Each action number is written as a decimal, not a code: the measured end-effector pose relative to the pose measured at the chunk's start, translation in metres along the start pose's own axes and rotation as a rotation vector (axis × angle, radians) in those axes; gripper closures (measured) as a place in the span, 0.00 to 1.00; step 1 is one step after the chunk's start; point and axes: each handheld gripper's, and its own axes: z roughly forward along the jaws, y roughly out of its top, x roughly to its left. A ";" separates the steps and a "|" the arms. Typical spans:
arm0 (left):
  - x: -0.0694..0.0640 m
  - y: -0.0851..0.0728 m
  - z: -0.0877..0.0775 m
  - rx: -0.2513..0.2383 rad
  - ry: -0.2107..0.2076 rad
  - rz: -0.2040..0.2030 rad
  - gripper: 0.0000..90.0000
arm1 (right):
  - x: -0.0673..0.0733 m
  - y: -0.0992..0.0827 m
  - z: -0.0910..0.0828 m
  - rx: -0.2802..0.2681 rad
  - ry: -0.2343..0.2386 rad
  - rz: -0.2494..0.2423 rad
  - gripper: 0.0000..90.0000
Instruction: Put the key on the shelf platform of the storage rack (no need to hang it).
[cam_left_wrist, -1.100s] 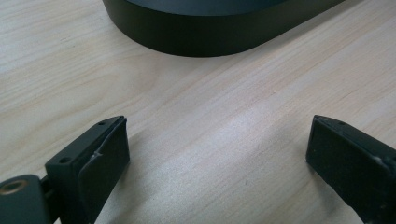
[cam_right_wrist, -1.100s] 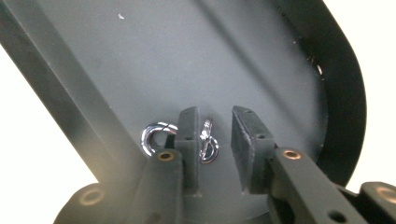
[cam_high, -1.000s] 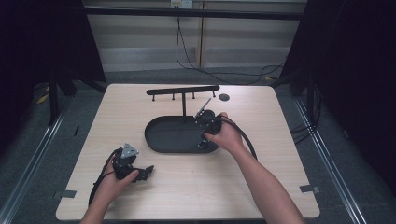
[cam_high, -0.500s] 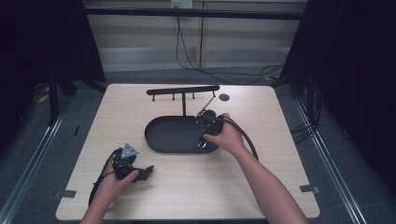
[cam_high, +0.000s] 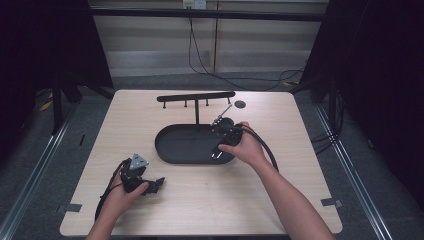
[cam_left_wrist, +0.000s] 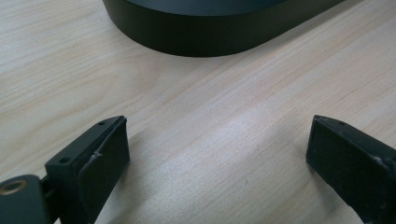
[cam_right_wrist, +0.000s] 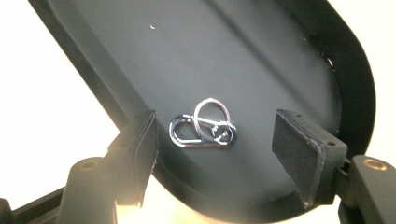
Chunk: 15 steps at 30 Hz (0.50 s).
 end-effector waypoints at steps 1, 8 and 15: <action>0.000 0.000 0.000 0.001 0.000 0.001 0.06 | 0.000 -0.001 -0.002 -0.002 0.004 0.007 0.35; 0.000 0.000 0.000 -0.003 0.001 -0.003 0.06 | -0.001 -0.008 -0.011 -0.013 0.022 0.007 0.35; 0.000 0.000 0.000 -0.003 0.001 -0.004 0.06 | 0.000 -0.016 -0.020 -0.017 0.032 0.016 0.35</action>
